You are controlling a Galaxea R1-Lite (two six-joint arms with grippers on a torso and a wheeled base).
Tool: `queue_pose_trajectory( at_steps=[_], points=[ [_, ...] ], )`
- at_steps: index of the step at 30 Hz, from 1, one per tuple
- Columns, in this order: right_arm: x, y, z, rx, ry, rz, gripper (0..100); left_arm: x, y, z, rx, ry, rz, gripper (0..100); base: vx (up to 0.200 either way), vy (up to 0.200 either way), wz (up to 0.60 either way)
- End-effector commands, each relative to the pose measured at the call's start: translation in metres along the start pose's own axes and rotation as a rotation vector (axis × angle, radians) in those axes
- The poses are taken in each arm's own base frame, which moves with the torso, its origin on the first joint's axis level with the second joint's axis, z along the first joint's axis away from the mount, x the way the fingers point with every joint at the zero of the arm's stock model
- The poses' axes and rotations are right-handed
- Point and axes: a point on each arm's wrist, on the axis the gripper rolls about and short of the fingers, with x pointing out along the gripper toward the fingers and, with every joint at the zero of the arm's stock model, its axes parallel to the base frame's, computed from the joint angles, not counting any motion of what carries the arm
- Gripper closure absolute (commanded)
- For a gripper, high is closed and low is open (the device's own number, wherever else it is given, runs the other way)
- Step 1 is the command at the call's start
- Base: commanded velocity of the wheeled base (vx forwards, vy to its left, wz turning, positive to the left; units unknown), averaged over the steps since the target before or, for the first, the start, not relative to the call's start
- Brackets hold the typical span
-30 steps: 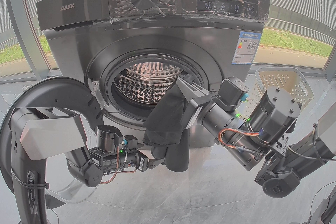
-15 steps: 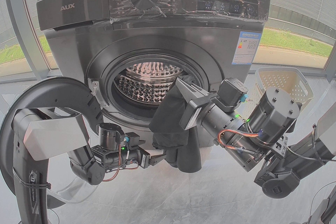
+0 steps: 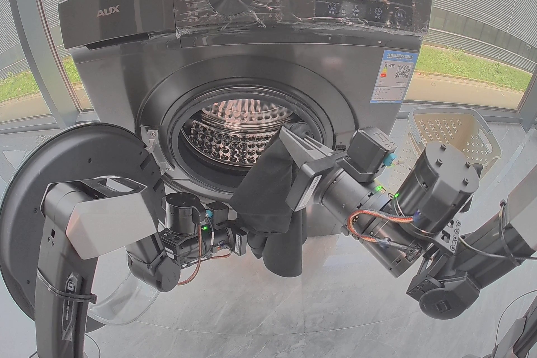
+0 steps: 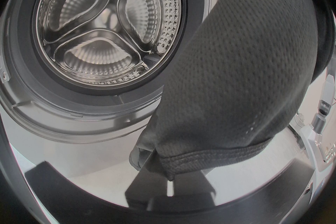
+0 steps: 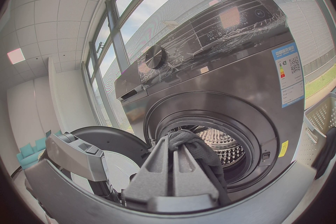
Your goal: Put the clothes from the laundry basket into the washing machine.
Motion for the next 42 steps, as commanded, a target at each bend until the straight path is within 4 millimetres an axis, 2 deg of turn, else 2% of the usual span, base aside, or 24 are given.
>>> queue_pose_trajectory(
  at_steps=[1, 5, 8, 13, 15, 20, 28, 33, 39, 42],
  points=[
    [-0.001, -0.002, 0.000, 0.000, 0.004, -0.004, 100, 0.003, 0.004, -0.010, -0.005, 0.002, 0.010, 100, 0.000, 0.000, 0.00],
    [-0.002, -0.006, -0.002, -0.006, 0.006, -0.017, 100, -0.001, 0.004, -0.010, 0.002, -0.014, 0.019, 100, 0.000, 0.000, 0.00],
    [-0.002, -0.020, -0.004, -0.021, 0.018, -0.057, 100, -0.010, 0.004, -0.005, 0.017, -0.056, 0.031, 100, 0.000, 0.000, 0.00],
    [0.000, -0.037, -0.002, -0.036, 0.019, -0.108, 100, -0.034, -0.006, 0.006, 0.036, -0.101, 0.030, 100, 0.000, 0.000, 0.00],
    [0.001, -0.051, -0.003, -0.046, 0.022, -0.148, 100, -0.056, -0.010, 0.010, 0.074, -0.108, 0.037, 100, 0.000, 0.000, 0.00],
    [-0.002, -0.063, -0.012, -0.058, 0.057, -0.185, 100, -0.092, -0.021, 0.032, 0.093, -0.125, -0.006, 100, 0.000, 0.000, 0.00],
    [-0.006, -0.073, -0.022, -0.068, 0.099, -0.213, 100, -0.110, -0.045, 0.054, 0.127, -0.184, -0.109, 100, 0.000, 0.000, 0.00],
    [-0.011, -0.077, -0.038, -0.076, 0.155, -0.221, 100, -0.141, -0.054, 0.066, 0.138, -0.211, -0.148, 100, 0.000, 0.000, 0.00],
    [-0.010, -0.077, -0.056, -0.067, 0.207, -0.218, 100, -0.147, -0.064, 0.088, 0.169, -0.296, -0.160, 100, 0.000, 0.000, 0.00],
    [-0.014, -0.076, -0.065, -0.058, 0.239, -0.213, 100, -0.146, -0.063, 0.093, 0.161, -0.317, -0.134, 100, 0.000, 0.000, 0.00]
  ],
)
